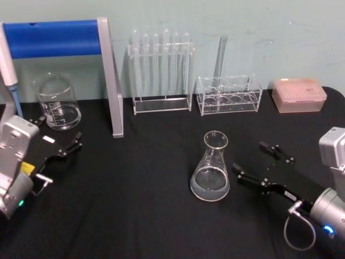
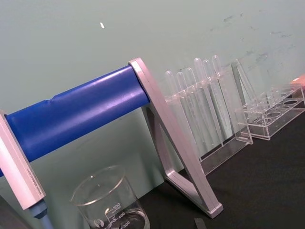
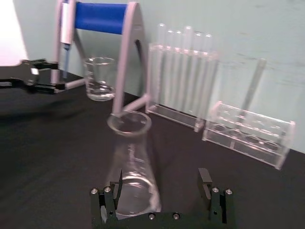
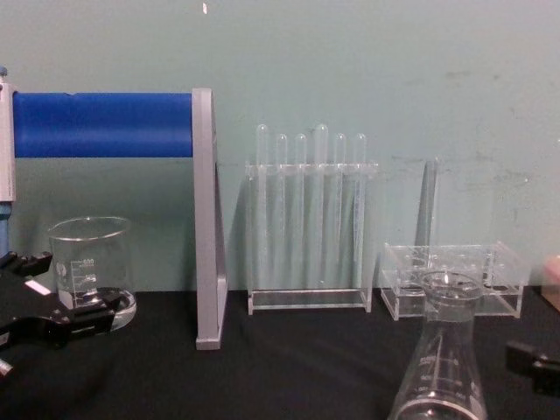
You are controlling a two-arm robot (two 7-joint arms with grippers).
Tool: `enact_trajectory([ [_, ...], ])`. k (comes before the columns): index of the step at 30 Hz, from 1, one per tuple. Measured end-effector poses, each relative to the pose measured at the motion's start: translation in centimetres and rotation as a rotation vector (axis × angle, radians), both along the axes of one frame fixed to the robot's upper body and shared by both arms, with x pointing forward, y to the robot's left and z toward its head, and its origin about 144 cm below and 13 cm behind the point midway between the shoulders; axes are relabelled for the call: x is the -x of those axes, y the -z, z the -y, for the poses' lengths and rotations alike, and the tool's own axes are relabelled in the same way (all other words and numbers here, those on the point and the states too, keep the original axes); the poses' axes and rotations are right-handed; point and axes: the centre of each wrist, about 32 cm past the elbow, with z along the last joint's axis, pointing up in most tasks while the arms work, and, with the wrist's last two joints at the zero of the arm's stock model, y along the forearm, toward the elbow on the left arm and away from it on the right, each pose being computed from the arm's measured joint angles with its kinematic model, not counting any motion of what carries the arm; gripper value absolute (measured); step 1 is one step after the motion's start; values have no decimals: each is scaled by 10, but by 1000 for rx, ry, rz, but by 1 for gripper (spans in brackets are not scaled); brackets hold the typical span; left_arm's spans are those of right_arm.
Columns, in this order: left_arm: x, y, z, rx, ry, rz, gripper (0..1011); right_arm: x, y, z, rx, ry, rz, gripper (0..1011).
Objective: Grasp the erlenmeyer flask with one hand, shake it three times, then place it back.
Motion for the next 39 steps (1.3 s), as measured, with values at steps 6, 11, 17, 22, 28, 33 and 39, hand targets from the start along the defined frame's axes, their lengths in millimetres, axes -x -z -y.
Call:
enact_trajectory([
  [6,0,0,0,0,0,0,1001,1,0,-11,-22,-45,-8,1000],
  [11,0,0,0,0,0,0,1001,-4,2,-20,-28,-55,-14,1000],
  [17,0,0,0,0,0,0,1001,-12,3,-30,-32,-53,-17,1000],
  [22,0,0,0,0,0,0,1001,-21,4,-39,-43,-45,-21,1000],
  [28,0,0,0,0,0,0,1001,-31,5,-48,-49,-36,-20,1000],
  [33,0,0,0,0,0,0,1001,-37,5,-52,-53,-25,-21,1000],
  [39,0,0,0,0,0,0,1001,-43,6,-56,-52,-13,-21,1000],
])
